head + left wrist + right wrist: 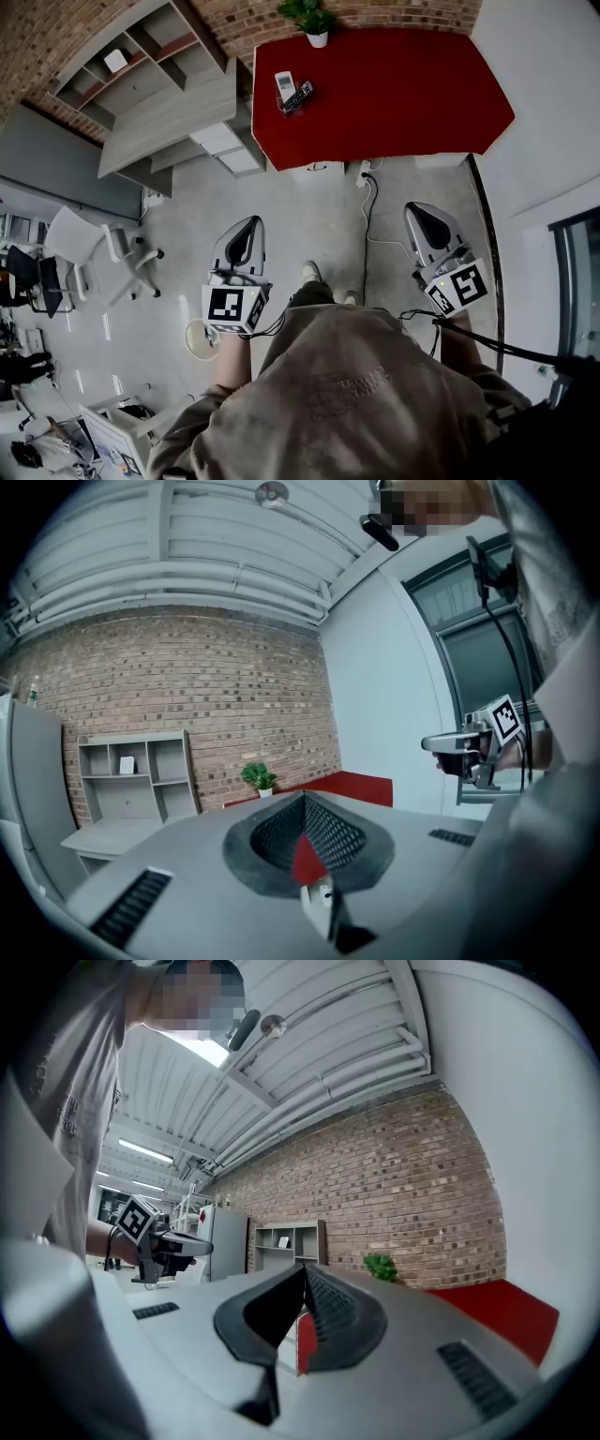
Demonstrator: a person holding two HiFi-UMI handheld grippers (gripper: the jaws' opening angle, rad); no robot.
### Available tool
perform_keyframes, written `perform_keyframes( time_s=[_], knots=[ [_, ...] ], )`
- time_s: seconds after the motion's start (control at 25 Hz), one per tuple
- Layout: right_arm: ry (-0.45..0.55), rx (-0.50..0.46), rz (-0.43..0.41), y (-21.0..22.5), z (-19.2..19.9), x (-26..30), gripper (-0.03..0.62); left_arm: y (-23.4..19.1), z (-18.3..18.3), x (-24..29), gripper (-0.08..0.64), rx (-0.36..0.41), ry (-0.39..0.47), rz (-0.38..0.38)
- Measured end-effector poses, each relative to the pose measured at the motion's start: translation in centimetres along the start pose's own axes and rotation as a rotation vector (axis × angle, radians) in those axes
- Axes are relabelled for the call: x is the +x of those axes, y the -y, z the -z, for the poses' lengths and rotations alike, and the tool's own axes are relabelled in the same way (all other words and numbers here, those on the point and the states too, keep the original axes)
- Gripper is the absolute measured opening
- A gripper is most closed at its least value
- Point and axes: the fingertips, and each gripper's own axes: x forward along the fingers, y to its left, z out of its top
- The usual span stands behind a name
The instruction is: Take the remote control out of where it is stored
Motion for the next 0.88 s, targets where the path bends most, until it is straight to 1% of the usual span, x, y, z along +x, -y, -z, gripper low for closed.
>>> perform_keyframes(
  time_s=[0.16, 0.4, 0.6, 0.88],
  knots=[
    [0.014, -0.005, 0.003, 0.6, 0.0, 0.1, 0.014, 0.0, -0.2, 0.5, 0.009, 0.011, 0.005, -0.004],
    [0.020, -0.007, 0.007, 1.3, 0.1, 0.5, 0.014, 0.0, -0.5, 1.8, 0.009, 0.032, 0.024, 0.012],
    [0.015, -0.022, -0.002, 1.7, 0.6, 1.5, 0.012, -0.5, -0.5, 2.9, 0.009, 0.029, 0.039, 0.013],
    [0.010, -0.031, 0.001, 1.9, 1.1, 4.6, 0.014, -3.6, 0.3, 4.7, 0.009, 0.028, 0.045, 0.010]
  ],
)
